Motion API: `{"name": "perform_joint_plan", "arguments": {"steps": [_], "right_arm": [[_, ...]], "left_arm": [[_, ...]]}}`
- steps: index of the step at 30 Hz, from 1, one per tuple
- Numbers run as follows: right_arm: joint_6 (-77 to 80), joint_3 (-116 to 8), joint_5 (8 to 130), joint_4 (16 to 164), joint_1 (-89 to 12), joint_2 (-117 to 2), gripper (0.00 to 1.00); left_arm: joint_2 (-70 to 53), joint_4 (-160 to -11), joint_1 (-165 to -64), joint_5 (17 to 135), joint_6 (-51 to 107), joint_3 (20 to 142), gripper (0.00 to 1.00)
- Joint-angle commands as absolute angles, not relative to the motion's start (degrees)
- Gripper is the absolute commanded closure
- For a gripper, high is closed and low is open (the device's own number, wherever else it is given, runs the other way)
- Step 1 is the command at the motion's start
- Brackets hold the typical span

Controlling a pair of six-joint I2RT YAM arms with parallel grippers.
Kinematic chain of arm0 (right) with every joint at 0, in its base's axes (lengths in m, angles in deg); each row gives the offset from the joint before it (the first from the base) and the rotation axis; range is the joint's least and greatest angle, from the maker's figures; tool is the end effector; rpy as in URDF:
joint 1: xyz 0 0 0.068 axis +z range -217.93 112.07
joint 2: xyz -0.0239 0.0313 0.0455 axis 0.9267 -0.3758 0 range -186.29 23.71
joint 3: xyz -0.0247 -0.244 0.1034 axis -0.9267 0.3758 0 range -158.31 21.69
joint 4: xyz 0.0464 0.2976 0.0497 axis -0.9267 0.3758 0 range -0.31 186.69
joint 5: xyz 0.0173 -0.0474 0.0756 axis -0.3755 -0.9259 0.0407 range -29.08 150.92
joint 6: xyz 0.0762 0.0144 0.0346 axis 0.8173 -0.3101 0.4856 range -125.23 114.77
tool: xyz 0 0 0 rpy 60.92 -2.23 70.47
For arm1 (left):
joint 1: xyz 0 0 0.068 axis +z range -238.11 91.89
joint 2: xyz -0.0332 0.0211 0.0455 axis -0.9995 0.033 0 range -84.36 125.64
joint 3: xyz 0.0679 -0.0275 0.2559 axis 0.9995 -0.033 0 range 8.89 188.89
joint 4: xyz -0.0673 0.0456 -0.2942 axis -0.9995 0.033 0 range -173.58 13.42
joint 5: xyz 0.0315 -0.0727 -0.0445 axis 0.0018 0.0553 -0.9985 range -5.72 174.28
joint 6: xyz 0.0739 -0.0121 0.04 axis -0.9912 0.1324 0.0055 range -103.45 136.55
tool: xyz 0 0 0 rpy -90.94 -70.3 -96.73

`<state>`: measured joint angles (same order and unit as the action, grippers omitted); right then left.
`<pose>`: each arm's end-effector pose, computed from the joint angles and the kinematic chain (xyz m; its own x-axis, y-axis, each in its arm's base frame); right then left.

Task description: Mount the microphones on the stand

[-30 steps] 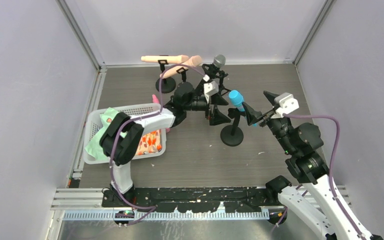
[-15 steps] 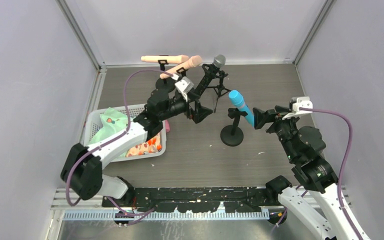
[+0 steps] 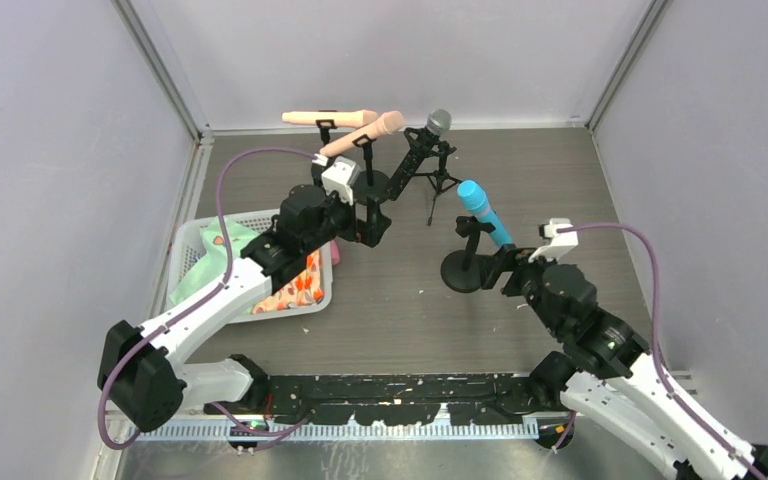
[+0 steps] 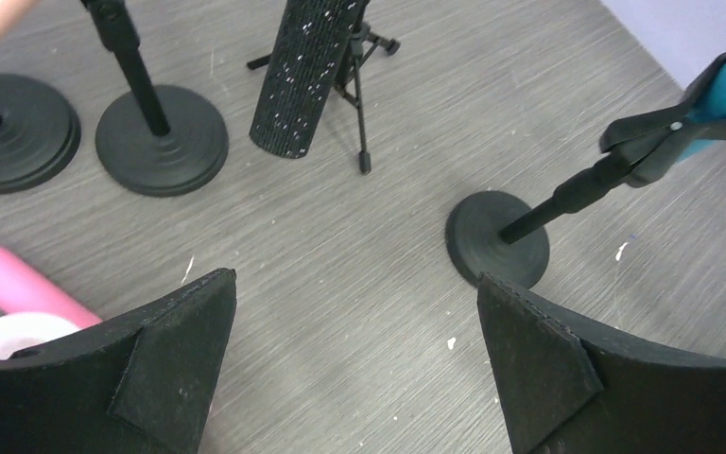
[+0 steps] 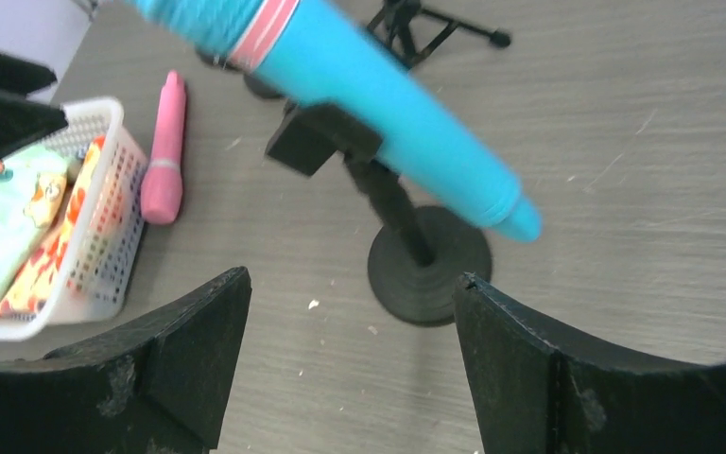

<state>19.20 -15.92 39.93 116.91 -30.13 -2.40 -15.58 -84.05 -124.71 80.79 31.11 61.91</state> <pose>0.1751 0.1021 0.3045 -0.3190 0.2412 -0.9166 -0.1844 0.9328 0.3096 0.2917 -0.2223 0.2927 -0.3665 -0.0406 -0.9295 0.5682 0.7814 -0.2581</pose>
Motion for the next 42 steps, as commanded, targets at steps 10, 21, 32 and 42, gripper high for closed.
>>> {"name": "perform_joint_plan", "arguments": {"steps": [10, 21, 32, 42], "right_arm": [[17.7, -0.6, 17.2, 77.7, -16.5, -23.1, 0.22], [13.9, 2.8, 16.4, 59.0, -21.6, -38.1, 0.25], [11.2, 6.3, 25.6, 45.2, -29.2, -44.8, 0.44], [6.9, 6.1, 29.0, 33.9, -32.5, -51.8, 0.84]], "left_arm": [[-19.0, -78.7, -123.9, 85.1, 29.1, 63.2, 0.00], [-20.1, -77.8, -123.7, 85.0, 27.0, 62.6, 0.00], [-20.0, -78.0, -123.6, 84.9, 27.0, 62.3, 0.00], [-21.0, -77.3, -123.7, 85.4, 27.0, 61.3, 0.00]]}}
